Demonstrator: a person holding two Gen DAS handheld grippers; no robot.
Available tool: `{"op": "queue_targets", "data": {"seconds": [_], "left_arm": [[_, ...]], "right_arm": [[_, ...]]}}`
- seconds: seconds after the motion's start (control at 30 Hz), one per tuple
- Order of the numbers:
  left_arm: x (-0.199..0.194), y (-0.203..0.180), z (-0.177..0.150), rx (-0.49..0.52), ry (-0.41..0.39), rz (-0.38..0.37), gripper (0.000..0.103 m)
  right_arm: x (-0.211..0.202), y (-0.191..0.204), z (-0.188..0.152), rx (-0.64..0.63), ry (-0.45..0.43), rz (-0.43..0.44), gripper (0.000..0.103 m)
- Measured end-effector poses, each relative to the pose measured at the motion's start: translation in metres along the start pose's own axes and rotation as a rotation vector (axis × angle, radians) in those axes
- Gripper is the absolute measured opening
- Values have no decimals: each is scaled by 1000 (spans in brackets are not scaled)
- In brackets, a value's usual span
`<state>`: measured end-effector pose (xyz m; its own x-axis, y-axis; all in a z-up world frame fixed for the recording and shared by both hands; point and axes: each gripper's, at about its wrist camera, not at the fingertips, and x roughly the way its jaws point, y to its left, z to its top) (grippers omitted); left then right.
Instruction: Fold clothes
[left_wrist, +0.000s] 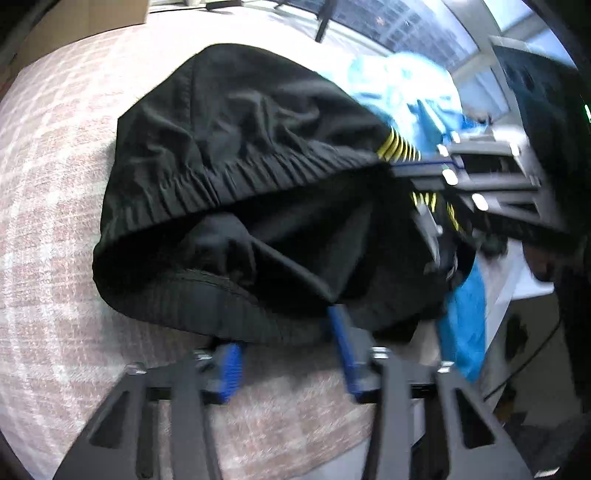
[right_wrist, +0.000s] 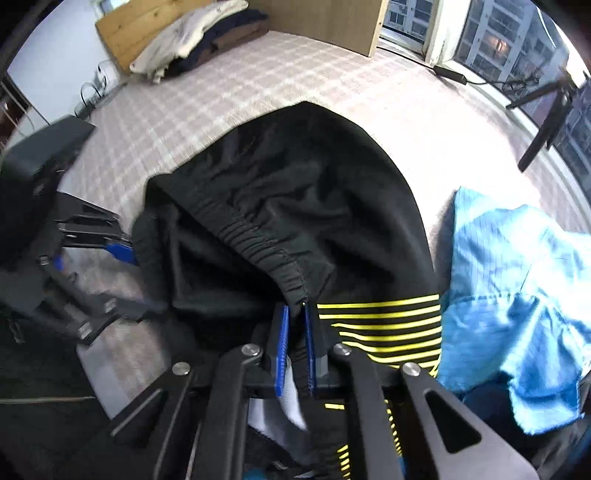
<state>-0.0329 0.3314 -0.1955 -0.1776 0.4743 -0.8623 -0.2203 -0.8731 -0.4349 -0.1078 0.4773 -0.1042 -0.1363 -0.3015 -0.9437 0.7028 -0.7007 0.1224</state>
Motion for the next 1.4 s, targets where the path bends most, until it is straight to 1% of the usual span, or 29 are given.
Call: {"op": "queue_targets", "data": {"seconds": [0.03,0.07,0.1,0.17,0.2,0.3,0.37,0.4,0.43,0.47,0.5,0.57,0.63,0.67,0.73,0.8,0.83,0.87,0.9,0.93,0.97,1.03,1.1,1.13,1.2,1.23,1.27,1.33,1.4], "left_arm": [[-1,1,1,-3,-10,-10,7],[-2,1,1,0,-23,-11,3],[-3,1,1,8,-34,-17,3],[-3,2,0,23,-37,-23,3],[-4,2,-1,27,-37,-19,3],[-11,-3,-1,62,-57,0,3],[-19,-5,-1,81,-73,12,3],[-23,-5,0,89,-78,20,3],[-26,-4,1,97,-83,27,3],[-30,-4,2,102,-86,36,3],[-35,-4,4,104,-88,45,3],[-43,-3,6,108,-92,67,3],[-51,7,4,114,-93,97,3],[-55,15,4,115,-86,107,3],[-61,30,3,117,-72,128,3],[-60,37,2,98,-53,125,6],[-57,36,1,89,-43,119,10],[-52,32,0,92,-35,117,16],[-47,29,-2,95,-27,116,20],[-42,24,-3,101,-19,118,29],[-35,19,-5,114,-10,129,34],[-20,11,-8,128,9,146,36],[-8,7,-9,121,11,155,35],[-6,4,-9,126,-5,155,35],[-2,0,-8,142,-5,154,10],[-2,-1,-7,145,-6,143,3],[-6,-1,-4,150,-13,131,3],[-27,-1,5,172,-50,97,3],[-59,-1,18,199,-100,82,3]], "right_arm": [[0,-1,-1,7,13,21,11],[1,0,-3,6,21,19,12],[2,1,-3,-2,22,-8,15],[5,3,-3,-8,20,-42,17],[7,4,-2,-3,22,-36,18],[9,10,5,-8,12,-55,34],[9,12,10,-16,-1,-50,34],[9,10,13,-7,1,-38,34],[9,6,15,8,3,-26,29],[10,1,16,27,6,-22,21],[9,-5,16,52,8,-26,5],[5,-15,16,97,-9,-22,5],[-11,-24,14,157,-63,34,5],[-20,-27,13,177,-97,37,5],[-43,-34,11,214,-177,-3,5],[-56,-43,8,259,-219,-33,5],[-60,-48,5,282,-225,-43,5],[-64,-53,2,304,-232,-53,5],[-62,-56,4,320,-236,-58,5],[-59,-58,9,329,-236,-60,5],[-61,-61,4,338,-239,-64,5],[-68,-70,-8,357,-250,-69,5],[-76,-78,-15,374,-263,-71,5],[-77,-77,-14,383,-268,-78,5],[-78,-79,-9,399,-280,-102,5],[-80,-81,-9,414,-294,-115,5],[-88,-81,-12,430,-311,-120,5],[-103,-80,-16,455,-343,-126,5],[-129,-71,-21,466,-391,-152,5]]}}
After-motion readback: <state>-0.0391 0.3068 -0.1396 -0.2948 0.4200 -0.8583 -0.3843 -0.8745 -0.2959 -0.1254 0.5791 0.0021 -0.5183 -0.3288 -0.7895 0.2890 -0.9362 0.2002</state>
